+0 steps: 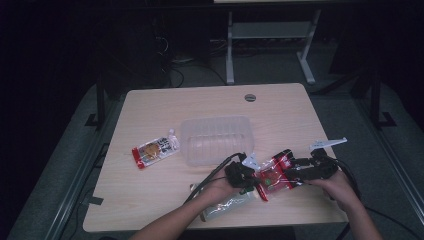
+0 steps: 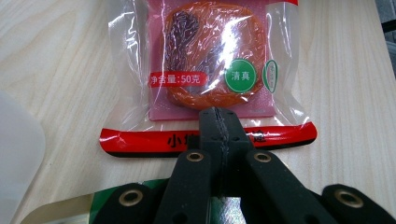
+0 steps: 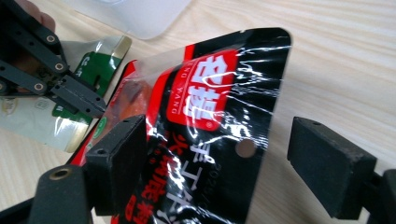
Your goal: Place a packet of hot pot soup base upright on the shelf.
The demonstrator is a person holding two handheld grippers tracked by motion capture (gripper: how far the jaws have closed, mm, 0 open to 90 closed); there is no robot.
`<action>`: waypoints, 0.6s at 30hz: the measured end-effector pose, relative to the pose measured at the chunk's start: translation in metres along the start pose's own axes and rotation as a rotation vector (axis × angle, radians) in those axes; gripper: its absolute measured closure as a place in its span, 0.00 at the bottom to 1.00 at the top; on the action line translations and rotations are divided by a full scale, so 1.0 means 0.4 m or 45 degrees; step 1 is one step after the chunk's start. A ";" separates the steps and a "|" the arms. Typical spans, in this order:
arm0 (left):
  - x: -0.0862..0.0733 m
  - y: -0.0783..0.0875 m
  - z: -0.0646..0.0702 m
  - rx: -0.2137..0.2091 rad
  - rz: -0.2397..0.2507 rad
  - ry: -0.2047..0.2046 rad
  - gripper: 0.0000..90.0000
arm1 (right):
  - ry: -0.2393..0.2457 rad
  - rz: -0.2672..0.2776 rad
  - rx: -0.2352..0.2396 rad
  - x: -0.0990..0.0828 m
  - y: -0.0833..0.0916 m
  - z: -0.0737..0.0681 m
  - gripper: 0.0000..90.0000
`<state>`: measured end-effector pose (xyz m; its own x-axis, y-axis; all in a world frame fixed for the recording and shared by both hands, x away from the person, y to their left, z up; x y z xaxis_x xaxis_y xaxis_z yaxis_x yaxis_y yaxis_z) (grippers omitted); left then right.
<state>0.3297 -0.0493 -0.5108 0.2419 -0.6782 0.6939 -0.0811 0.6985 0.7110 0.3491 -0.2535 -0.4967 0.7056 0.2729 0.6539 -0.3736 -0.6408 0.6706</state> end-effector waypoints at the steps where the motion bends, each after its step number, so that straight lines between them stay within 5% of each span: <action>1: 0.000 0.000 0.000 0.002 0.001 -0.002 1.00 | 0.002 -0.003 0.012 0.000 -0.004 0.000 0.22; 12: -0.001 0.000 0.003 0.012 0.005 0.007 1.00 | 0.009 -0.024 0.095 -0.003 -0.013 -0.019 0.37; 18: -0.002 0.001 0.002 0.017 0.006 -0.001 1.00 | 0.024 0.020 0.099 0.003 0.013 -0.018 0.57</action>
<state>0.3285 -0.0485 -0.5110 0.2408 -0.6751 0.6973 -0.0954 0.6985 0.7092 0.3437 -0.2514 -0.4900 0.6882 0.2754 0.6712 -0.3362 -0.6988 0.6314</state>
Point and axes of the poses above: each handheld gripper's, and its own axes: y roughly backward along the jaws, x roughly out of its top, z roughly to its right, the point moved 6 cm from there along -y, roughly forward along the jaws, and after that the axes turned 1 degree about z, right-handed, at the moved point
